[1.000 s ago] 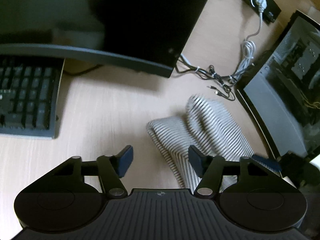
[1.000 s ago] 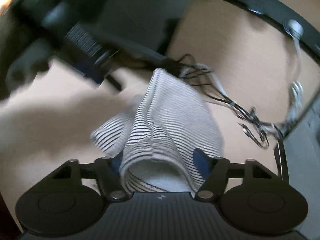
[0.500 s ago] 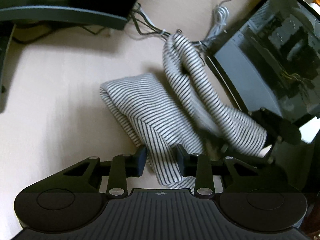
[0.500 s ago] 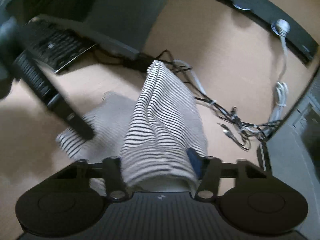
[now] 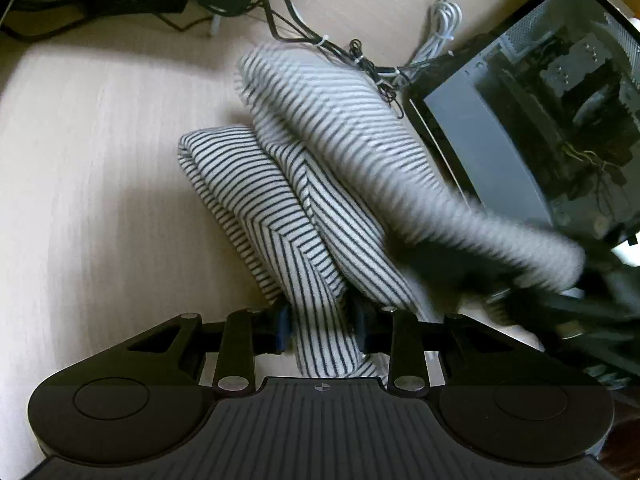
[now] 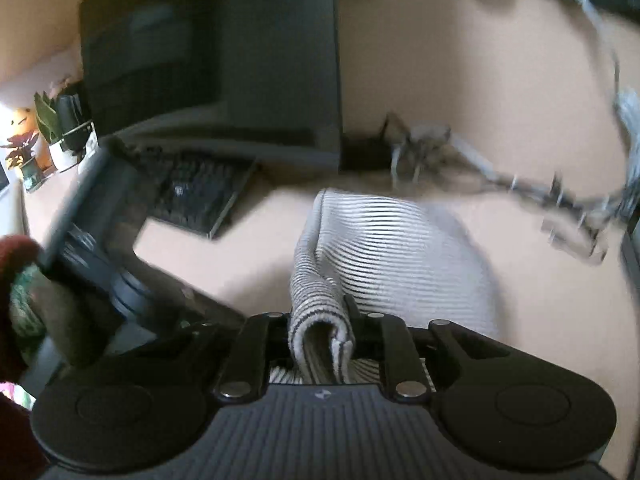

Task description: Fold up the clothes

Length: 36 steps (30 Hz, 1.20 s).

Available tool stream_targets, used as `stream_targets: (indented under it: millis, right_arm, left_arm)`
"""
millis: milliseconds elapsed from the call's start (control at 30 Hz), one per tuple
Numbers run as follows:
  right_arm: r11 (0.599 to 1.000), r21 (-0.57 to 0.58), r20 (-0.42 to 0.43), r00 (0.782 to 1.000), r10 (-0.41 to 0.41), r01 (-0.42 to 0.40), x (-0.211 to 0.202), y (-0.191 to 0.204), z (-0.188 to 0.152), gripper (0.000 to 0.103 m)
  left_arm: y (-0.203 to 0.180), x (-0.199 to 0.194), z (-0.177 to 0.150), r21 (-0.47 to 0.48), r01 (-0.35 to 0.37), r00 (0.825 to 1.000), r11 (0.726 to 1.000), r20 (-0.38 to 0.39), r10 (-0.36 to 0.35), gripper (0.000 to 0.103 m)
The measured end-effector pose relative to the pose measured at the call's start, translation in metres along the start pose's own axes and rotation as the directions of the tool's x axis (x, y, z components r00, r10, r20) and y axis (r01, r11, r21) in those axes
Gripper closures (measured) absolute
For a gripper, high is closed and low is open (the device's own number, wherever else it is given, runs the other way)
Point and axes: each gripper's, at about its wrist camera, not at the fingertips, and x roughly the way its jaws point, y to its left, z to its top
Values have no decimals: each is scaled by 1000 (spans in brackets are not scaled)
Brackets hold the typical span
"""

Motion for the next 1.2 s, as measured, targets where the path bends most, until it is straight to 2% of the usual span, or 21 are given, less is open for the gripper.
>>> stream_targets:
  millis: [67, 133, 200, 300, 367, 433, 567, 633, 767, 867, 933, 1000, 1033, 1100, 1200]
  right_arm:
    - [1000, 11, -9, 1000, 10, -10, 5, -2, -3, 87]
    - [1000, -11, -9, 1000, 4, -4, 7, 0, -4, 87]
    - [999, -40, -9, 1000, -7, 6, 9, 3, -4, 87]
    - [988, -146, 0, 998, -56, 56, 15, 14, -10, 83]
    - [971, -222, 13, 996, -90, 91, 13, 32, -21, 77]
    - [945, -304, 27, 992, -122, 124, 17, 46, -32, 65]
    - [876, -440, 60, 980, -191, 197, 25, 68, -49, 58]
    - [860, -463, 67, 976, -208, 215, 27, 72, -51, 58]
    - [853, -468, 70, 973, -222, 228, 27, 74, -52, 56]
    - [857, -457, 75, 970, -230, 238, 21, 74, -52, 55]
    - [875, -423, 72, 972, -226, 235, 11, 71, -50, 48]
    - [904, -363, 69, 974, -215, 225, -4, 64, -48, 23]
    - [915, -332, 77, 973, -216, 230, -14, 61, -48, 16]
    - [929, -274, 101, 968, -230, 249, -34, 55, -48, 14]
    - [944, -154, 145, 952, -269, 290, -65, 46, -46, 4]
  left_arm:
    - [4, -2, -3, -16, 8, 1000, 1000, 5, -8, 70]
    - [6, -6, -4, -28, 2, 1000, 1000, 5, -2, 61]
    - [8, -16, -3, -20, -29, 999, 999, 15, 30, 51]
    - [12, -40, 2, -7, -98, 994, 995, 52, 98, 49]
    - [14, -55, 10, -17, -133, 987, 991, 86, 134, 49]
    - [15, -70, 18, -25, -152, 981, 988, 121, 154, 49]
    - [-4, -92, 33, 1, -136, 968, 991, 211, 133, 49]
    - [-18, -93, 39, 32, -117, 967, 993, 233, 107, 49]
    - [-37, -70, 47, 106, -90, 979, 990, 190, 69, 50]
    - [-28, -45, 48, 105, -104, 988, 989, 124, 91, 52]
    - [-15, -32, 48, 74, -118, 990, 990, 82, 112, 51]
    - [-2, -24, 48, 29, -109, 993, 994, 53, 107, 47]
    - [2, -22, 49, 10, -95, 994, 995, 48, 95, 46]
    - [8, -20, 50, -23, -67, 997, 997, 41, 68, 45]
    - [6, -21, 49, 16, -72, 997, 997, 43, 71, 45]
